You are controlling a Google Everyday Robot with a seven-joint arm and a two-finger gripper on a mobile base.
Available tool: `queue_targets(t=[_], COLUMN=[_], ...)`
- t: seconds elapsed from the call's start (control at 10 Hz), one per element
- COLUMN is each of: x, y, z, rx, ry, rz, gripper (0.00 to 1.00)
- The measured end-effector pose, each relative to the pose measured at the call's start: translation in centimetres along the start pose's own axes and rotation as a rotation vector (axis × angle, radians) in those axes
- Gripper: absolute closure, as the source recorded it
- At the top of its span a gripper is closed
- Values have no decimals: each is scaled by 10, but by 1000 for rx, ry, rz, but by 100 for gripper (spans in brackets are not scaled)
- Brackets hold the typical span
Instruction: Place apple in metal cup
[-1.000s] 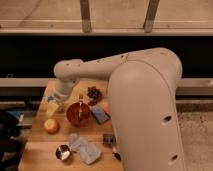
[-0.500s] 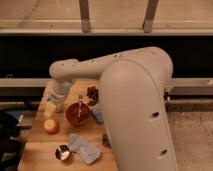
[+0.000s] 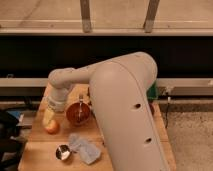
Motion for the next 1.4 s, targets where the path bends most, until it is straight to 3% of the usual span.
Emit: queue_targets(t=[0.4,1.2,1.4], x=[-9,1,2], y=[9,15,14], z=[41,77,80], rx=[-73,-133,-134], ry=[11,18,21], rz=[0,64,71], gripper=[23,23,35])
